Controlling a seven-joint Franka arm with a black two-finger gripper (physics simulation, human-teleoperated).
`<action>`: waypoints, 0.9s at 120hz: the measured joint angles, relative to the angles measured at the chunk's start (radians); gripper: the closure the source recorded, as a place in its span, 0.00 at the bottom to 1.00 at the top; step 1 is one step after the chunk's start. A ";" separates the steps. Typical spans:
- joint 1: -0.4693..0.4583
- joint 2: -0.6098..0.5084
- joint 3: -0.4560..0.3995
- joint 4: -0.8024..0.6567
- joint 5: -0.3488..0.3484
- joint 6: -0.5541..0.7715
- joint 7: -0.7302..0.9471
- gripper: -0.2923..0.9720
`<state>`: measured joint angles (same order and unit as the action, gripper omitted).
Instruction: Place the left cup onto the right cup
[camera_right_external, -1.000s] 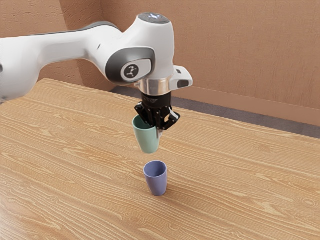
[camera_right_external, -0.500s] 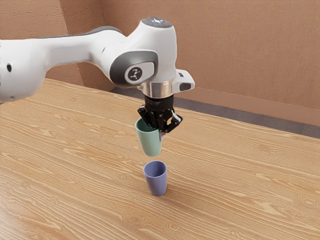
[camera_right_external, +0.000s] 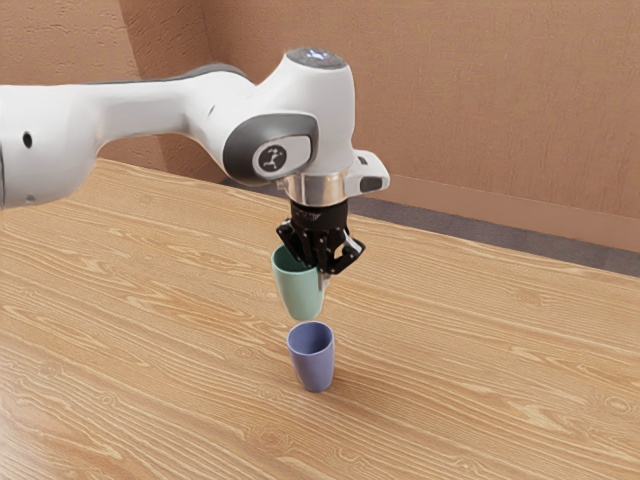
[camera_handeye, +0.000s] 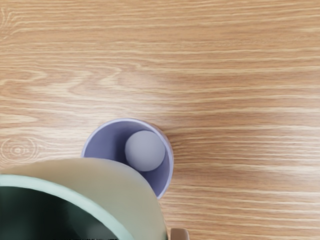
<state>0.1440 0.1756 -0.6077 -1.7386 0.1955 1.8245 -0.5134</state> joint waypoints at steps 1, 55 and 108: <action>0.000 0.000 0.001 -0.002 0.000 0.001 0.000 0.85; -0.001 0.011 0.006 -0.030 0.000 0.057 -0.008 0.85; -0.001 0.013 0.006 -0.059 -0.002 0.085 -0.025 0.85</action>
<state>0.1435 0.1882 -0.6015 -1.7980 0.1939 1.9091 -0.5387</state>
